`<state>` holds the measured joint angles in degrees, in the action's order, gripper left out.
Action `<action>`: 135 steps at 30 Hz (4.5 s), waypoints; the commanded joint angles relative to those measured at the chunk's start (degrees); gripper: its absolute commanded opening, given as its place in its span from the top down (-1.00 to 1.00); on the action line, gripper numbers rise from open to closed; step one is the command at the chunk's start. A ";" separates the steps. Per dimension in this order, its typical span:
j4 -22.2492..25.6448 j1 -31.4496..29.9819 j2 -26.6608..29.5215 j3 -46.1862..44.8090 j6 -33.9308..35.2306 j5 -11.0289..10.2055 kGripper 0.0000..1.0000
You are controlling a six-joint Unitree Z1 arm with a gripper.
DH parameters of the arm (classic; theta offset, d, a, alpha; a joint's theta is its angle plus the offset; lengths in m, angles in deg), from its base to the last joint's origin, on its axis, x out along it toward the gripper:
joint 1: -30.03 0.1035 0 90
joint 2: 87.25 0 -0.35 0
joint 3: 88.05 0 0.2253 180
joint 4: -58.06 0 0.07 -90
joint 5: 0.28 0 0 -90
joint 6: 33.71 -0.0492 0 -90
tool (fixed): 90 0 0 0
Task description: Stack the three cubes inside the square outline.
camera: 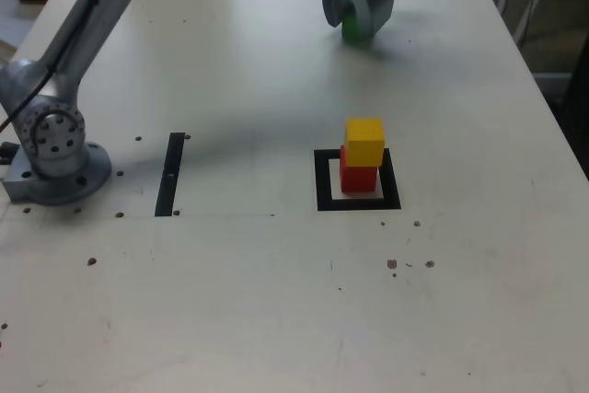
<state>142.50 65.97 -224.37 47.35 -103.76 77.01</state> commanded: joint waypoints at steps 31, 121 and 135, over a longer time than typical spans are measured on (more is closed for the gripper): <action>14.38 -32.29 36.81 -20.07 50.66 1.36 0.62; 19.17 -42.80 16.46 -11.32 78.31 7.08 -0.48; 20.03 -42.78 17.40 -10.64 77.87 4.82 -0.99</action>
<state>161.83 23.10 -207.96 36.41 -25.84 82.00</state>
